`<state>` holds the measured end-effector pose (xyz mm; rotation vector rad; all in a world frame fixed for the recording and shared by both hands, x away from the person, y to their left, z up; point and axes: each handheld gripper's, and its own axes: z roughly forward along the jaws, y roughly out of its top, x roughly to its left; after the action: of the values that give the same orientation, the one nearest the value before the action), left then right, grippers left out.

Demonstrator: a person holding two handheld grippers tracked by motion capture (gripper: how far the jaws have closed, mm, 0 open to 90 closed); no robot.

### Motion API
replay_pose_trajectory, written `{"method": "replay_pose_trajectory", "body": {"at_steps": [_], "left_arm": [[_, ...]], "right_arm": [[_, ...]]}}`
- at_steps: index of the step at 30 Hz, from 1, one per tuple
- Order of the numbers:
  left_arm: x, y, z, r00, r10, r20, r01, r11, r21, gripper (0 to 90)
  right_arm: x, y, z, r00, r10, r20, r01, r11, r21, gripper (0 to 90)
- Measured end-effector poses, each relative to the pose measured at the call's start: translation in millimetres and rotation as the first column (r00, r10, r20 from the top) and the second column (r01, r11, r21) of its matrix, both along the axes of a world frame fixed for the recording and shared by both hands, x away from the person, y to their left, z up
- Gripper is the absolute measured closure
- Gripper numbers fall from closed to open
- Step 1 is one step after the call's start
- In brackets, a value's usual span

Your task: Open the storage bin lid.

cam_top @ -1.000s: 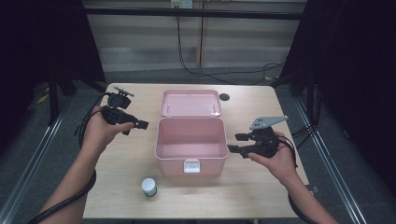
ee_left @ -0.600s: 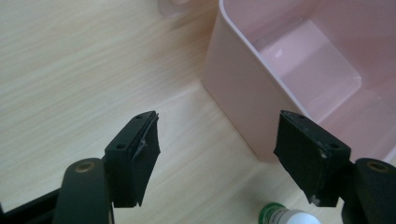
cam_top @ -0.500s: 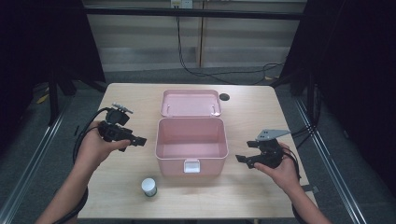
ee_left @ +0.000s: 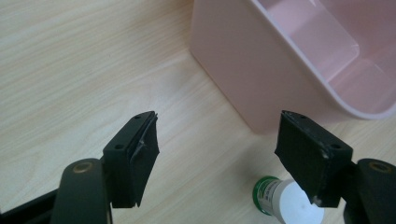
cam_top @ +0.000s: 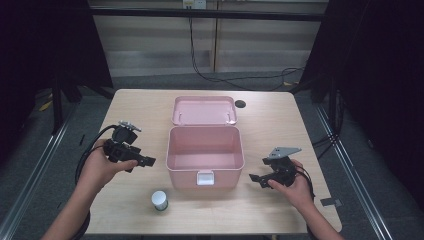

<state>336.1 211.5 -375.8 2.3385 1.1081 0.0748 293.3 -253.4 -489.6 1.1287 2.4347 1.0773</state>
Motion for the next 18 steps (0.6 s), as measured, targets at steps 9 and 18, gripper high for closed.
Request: {"method": "replay_pose_trajectory", "body": {"at_steps": [9, 18], "left_arm": [[-10.2, 4.8, -8.9, 0.9999, -0.006, -0.010, 0.006, 1.0000, 0.002, 28.8], [-21.6, 3.2, -14.2, 0.9993, -0.035, -0.016, 0.035, 0.9993, 0.008, 28.7]], "right_arm": [[0.6, 4.9, -14.5, 0.9990, 0.043, -0.013, -0.044, 0.9965, -0.071, 13.5], [0.3, 2.0, -19.2, 0.9987, 0.049, 0.017, -0.048, 0.9972, -0.057, 12.2]]}}
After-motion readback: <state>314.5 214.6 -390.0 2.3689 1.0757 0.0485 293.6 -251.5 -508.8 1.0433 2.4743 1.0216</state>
